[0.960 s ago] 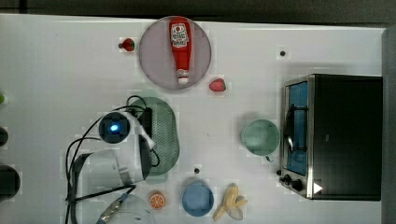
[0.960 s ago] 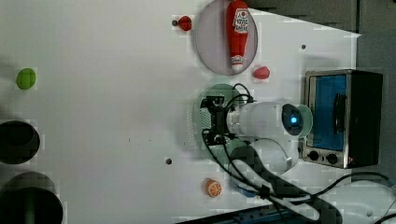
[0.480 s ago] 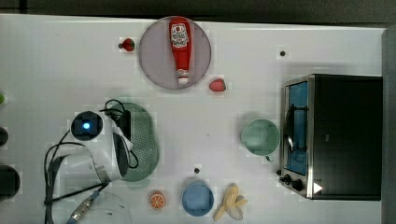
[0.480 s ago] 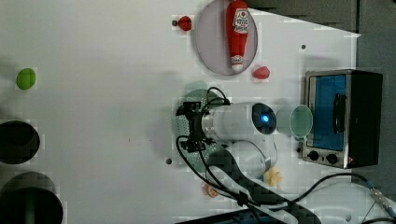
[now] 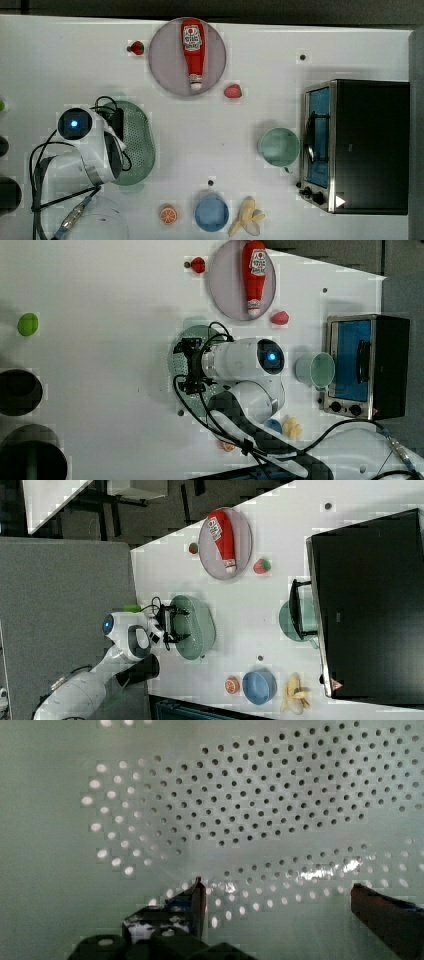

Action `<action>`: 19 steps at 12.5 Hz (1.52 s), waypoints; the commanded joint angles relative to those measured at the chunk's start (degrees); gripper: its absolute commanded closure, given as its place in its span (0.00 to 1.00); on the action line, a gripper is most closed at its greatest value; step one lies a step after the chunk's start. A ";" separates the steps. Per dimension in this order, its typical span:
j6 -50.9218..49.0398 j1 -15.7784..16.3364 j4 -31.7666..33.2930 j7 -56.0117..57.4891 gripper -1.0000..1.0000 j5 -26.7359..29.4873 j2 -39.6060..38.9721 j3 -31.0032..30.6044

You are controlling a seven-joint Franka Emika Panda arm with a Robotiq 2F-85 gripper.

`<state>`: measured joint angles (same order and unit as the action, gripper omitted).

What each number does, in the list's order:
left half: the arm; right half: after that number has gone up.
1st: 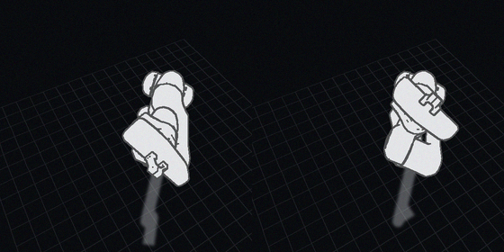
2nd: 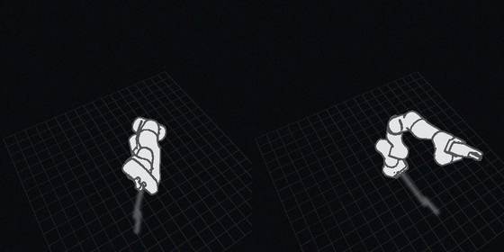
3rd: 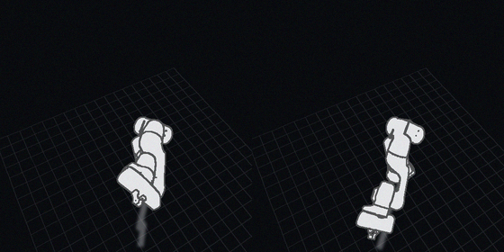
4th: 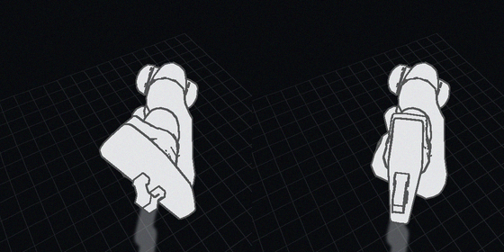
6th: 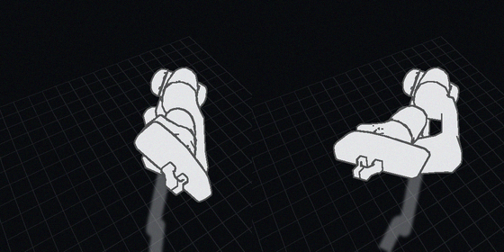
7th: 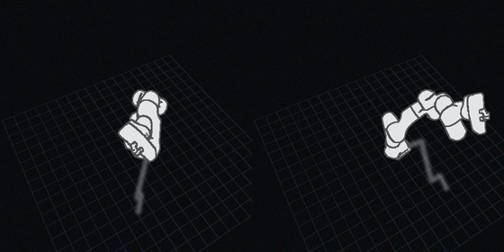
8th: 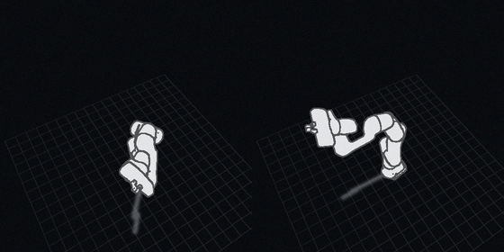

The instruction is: Drag strainer right to left.

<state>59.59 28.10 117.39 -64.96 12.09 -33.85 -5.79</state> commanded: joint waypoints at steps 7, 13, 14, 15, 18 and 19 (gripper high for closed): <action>-0.45 6.48 -8.04 -8.82 0.00 1.19 -3.75 0.32; -0.04 8.52 -10.38 -9.09 0.00 1.58 -5.33 0.32; -0.05 8.75 -10.75 -9.10 0.00 1.97 -5.45 0.33; 0.05 8.82 -11.08 -9.10 0.00 2.01 -5.45 0.36; -2.47 8.85 -10.21 -4.48 0.00 -1.58 -2.40 2.71; -4.00 8.81 -9.63 0.01 0.00 -3.51 -0.06 4.36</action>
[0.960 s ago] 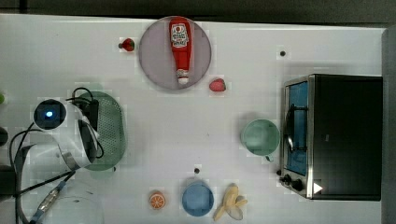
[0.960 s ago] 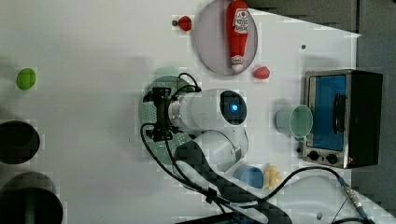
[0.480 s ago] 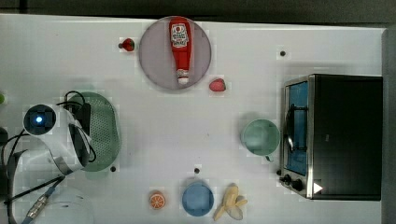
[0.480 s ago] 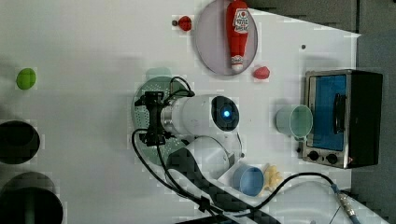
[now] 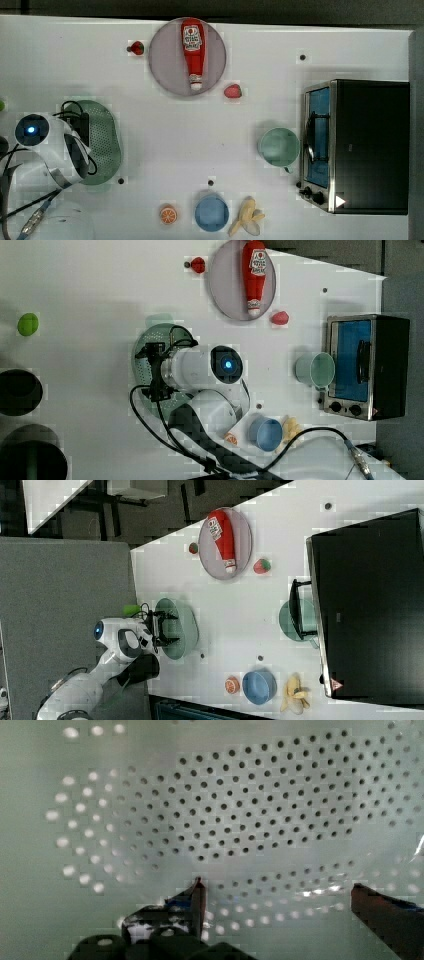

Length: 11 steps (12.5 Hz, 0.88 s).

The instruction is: Drag strainer right to left.

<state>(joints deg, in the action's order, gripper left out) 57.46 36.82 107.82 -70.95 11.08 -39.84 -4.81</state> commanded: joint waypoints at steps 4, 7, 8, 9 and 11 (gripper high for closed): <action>-13.34 -0.59 0.58 23.42 0.00 -3.03 18.39 12.54; -24.08 -1.55 0.51 40.90 0.00 -3.75 28.62 22.21; -27.15 -1.94 0.51 45.95 0.00 -4.10 31.74 25.67; -30.17 -2.36 0.51 50.39 0.00 -4.65 34.64 29.21; -36.39 -3.28 0.51 59.80 0.00 -7.38 39.74 36.28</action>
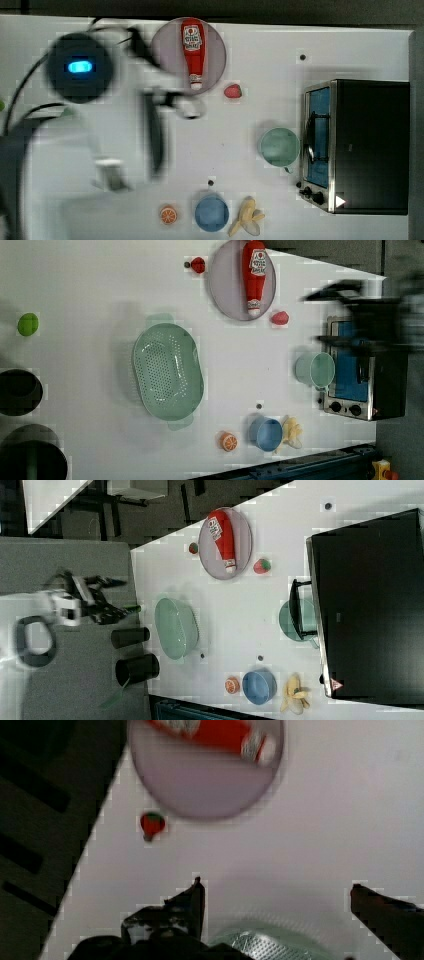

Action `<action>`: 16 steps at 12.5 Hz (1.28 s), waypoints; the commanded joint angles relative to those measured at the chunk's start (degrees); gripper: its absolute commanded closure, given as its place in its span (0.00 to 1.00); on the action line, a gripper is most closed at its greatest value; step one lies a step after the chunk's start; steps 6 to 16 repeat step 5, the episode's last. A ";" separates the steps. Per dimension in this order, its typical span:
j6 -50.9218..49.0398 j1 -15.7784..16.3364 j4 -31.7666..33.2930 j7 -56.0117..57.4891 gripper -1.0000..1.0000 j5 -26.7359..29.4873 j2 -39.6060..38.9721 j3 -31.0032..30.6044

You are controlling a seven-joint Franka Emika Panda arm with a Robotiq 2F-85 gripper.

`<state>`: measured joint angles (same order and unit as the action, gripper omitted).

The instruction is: Drag strainer right to left.

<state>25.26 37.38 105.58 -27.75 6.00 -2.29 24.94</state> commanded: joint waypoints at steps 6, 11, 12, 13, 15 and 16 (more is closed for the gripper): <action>-11.95 -4.39 2.75 30.55 0.00 -9.36 10.27 15.70; -11.95 -4.39 2.75 30.55 0.00 -9.36 10.27 15.70; -11.95 -4.39 2.75 30.55 0.00 -9.36 10.27 15.70; -11.95 -4.39 2.75 30.55 0.00 -9.36 10.27 15.70; -11.95 -4.39 2.75 30.55 0.00 -9.36 10.27 15.70; -11.95 -4.39 2.75 30.55 0.00 -9.36 10.27 15.70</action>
